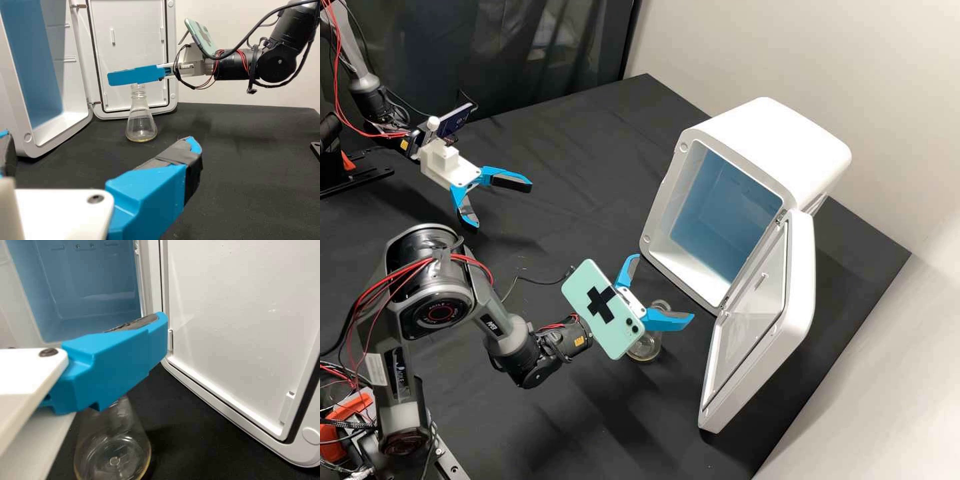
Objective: Place the flask in the incubator
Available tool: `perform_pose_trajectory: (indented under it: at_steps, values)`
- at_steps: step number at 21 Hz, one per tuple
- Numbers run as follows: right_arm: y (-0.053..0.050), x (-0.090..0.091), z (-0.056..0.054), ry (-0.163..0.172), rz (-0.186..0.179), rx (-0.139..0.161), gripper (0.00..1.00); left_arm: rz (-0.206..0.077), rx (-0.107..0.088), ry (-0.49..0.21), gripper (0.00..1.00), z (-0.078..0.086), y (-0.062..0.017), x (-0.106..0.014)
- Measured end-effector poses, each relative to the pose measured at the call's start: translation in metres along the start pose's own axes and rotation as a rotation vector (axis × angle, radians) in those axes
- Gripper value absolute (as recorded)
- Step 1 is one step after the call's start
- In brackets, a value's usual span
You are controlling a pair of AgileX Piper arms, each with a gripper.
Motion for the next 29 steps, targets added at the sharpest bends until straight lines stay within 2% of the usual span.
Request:
perform_pose_trajectory:
  at_steps: [6, 7, 10, 13, 15, 18, 22, 29]
  values:
    - [0.000, 0.000, 0.000, 0.003, -0.005, -0.009, 1.00, 0.000, 0.000, 0.000, 1.00, 0.000, 0.0000, 0.000]
    - [-0.003, -0.001, -0.001, 0.002, -0.012, -0.017, 1.00, 0.000, 0.000, 0.000, 1.00, 0.000, 0.0000, 0.000]
    - [-0.019, -0.001, 0.002, -0.026, -0.055, -0.039, 1.00, 0.000, 0.000, 0.000, 1.00, 0.000, 0.0000, 0.000]
    - [-0.041, 0.001, 0.008, -0.062, -0.125, -0.089, 1.00, 0.000, 0.000, 0.000, 1.00, 0.000, 0.0000, 0.000]
    - [-0.048, 0.003, 0.012, -0.073, -0.125, -0.112, 1.00, 0.000, 0.000, 0.000, 1.00, 0.000, 0.0000, 0.000]
    - [-0.057, 0.005, 0.024, -0.130, -0.151, -0.115, 1.00, 0.000, 0.000, 0.000, 1.00, 0.000, 0.0000, 0.000]
    - [-0.059, 0.008, 0.029, -0.152, -0.154, -0.119, 1.00, 0.000, 0.000, 0.000, 1.00, 0.000, 0.0000, 0.000]
    - [-0.055, 0.019, 0.036, -0.186, -0.114, -0.107, 1.00, 0.007, 0.003, -0.001, 1.00, 0.001, 0.0016, 0.000]
